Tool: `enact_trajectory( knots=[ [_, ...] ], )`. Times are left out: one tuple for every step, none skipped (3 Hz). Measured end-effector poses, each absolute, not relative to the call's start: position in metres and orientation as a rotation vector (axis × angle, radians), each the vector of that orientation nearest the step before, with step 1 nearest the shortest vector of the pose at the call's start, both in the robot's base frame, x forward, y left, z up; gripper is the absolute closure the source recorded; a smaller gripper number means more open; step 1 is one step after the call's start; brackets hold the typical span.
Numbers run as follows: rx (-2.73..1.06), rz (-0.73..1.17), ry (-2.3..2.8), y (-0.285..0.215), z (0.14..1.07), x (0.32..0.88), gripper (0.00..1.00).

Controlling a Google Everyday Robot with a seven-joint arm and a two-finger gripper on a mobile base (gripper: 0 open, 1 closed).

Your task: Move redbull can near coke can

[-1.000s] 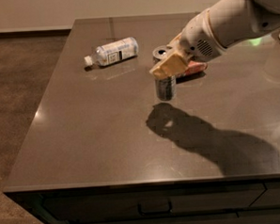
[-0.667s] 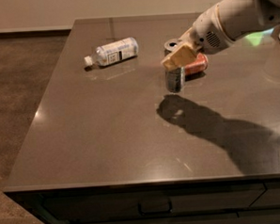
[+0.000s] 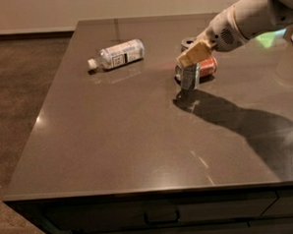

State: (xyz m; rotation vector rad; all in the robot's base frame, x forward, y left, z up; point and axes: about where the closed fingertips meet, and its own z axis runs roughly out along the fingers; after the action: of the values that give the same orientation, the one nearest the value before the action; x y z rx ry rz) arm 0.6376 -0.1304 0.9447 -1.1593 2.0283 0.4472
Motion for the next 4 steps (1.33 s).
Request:
enact_trajectory(
  knots=[
    [-1.128,0.472,2.032,-0.14,0.937,0.647,1.0],
    [-1.112,0.49,2.028,-0.146,0.931,0.651,0.85],
    [-1.108,0.507,2.016,-0.149,0.927,0.653,0.62],
    [-1.102,0.525,2.003,-0.152,0.924,0.655,0.39]
  ],
)
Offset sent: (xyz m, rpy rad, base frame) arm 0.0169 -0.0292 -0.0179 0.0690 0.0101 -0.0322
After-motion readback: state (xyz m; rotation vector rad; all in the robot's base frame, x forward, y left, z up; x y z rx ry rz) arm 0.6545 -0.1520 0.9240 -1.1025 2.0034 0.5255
